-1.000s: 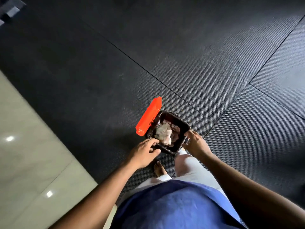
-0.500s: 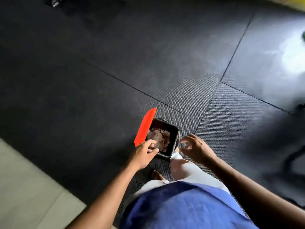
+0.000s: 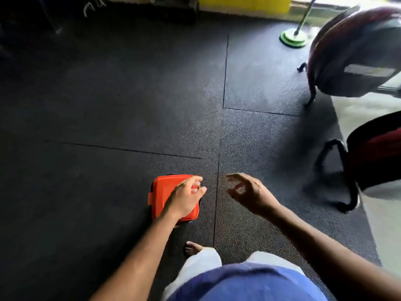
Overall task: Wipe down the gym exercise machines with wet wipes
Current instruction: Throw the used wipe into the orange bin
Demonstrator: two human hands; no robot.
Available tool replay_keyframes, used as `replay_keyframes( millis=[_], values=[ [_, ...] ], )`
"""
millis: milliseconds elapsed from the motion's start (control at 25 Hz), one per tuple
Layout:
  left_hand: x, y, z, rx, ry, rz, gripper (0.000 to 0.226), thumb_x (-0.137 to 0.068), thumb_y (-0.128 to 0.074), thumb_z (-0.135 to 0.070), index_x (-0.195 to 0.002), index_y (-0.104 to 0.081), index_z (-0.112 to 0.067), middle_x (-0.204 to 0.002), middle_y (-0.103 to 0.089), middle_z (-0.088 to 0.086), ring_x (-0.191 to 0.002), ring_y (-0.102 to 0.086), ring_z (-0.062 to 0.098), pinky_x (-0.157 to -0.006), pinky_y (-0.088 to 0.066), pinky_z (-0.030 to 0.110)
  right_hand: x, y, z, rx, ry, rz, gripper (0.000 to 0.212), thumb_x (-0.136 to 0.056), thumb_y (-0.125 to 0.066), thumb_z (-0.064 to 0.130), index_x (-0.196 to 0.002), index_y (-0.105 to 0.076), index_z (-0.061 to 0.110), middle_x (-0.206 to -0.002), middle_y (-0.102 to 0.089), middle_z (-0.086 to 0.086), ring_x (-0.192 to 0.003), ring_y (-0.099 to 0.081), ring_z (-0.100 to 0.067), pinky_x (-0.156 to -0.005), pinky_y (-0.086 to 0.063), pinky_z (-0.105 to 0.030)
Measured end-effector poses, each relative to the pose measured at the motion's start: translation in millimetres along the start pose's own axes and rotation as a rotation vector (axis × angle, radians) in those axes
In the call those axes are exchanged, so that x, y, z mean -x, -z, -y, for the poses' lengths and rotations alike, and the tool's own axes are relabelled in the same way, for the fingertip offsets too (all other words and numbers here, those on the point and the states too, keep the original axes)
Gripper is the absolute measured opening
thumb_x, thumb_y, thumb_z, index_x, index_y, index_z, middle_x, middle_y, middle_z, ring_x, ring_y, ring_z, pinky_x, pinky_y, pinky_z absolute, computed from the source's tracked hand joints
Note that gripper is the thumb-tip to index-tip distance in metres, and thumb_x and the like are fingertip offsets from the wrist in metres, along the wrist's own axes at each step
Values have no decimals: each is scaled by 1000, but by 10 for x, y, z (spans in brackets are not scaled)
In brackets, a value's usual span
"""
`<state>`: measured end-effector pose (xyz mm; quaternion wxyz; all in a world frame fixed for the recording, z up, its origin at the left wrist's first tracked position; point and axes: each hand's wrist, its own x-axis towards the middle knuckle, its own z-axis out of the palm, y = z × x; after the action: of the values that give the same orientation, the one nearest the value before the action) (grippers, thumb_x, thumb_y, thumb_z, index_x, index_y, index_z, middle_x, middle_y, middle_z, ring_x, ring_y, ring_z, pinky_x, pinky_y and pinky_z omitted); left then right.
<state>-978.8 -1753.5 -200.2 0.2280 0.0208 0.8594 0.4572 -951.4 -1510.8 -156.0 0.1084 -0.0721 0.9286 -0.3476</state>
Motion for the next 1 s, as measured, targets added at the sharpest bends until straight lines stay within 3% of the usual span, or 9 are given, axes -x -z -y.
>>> replay_keyframes(
  millis=[160,280,440,560,680,800,1000],
  values=[
    [-1,-484,-480,-28,-99,69,35,-98,-71,-22,-132,-66,-17,-125,-69,6,-96,-69,10,-77,-45,2,544,468,-271,-17,-63,-86,44,-92,-64,49,-131,-65,29,-115,-66,13,-94,-67,1,-87,-56,-28],
    [71,-1037,-983,-4,-161,163,35,-100,-67,-35,-133,-65,-22,-125,-69,0,-95,-68,3,-75,-47,6,1132,934,-527,-28,-106,-211,38,-94,-69,38,-129,-68,25,-122,-64,14,-90,-68,2,-80,-55,-20],
    [445,-2184,-1996,-22,-319,359,51,-93,-51,-68,-124,-66,-30,-118,-73,-3,-105,-70,14,-92,-55,31,2527,1570,-1002,-99,-241,-484,38,-93,-72,31,-130,-67,24,-116,-68,13,-90,-69,1,-82,-56,-21],
    [824,-3074,-2771,-86,-463,484,35,-100,-58,-55,-124,-66,-30,-107,-71,-15,-97,-70,2,-88,-53,22,3764,1952,-1360,-140,-418,-689,35,-93,-71,33,-128,-67,30,-111,-71,16,-90,-69,3,-84,-59,-30],
    [1267,-3984,-3449,-145,-598,624,31,-100,-66,-40,-130,-65,-30,-116,-70,-11,-85,-65,-14,-76,-50,11,4984,2212,-1621,-188,-586,-931,39,-90,-69,41,-128,-68,29,-111,-75,12,-95,-71,2,-88,-60,-35],
    [1734,-4788,-3974,-201,-727,729,32,-99,-69,-38,-130,-65,-31,-119,-69,-13,-92,-67,-10,-74,-52,8,5912,2364,-1813,-183,-681,-1126,39,-92,-68,37,-129,-68,24,-124,-71,10,-102,-69,1,-89,-61,-35],
    [2202,-5881,-4562,-270,-878,904,35,-98,-70,-37,-131,-65,-27,-122,-70,-10,-98,-68,-5,-85,-56,17,6876,2473,-2143,-209,-829,-1383,36,-92,-67,37,-125,-69,21,-121,-70,14,-95,-69,4,-82,-61,-33]
  ],
)
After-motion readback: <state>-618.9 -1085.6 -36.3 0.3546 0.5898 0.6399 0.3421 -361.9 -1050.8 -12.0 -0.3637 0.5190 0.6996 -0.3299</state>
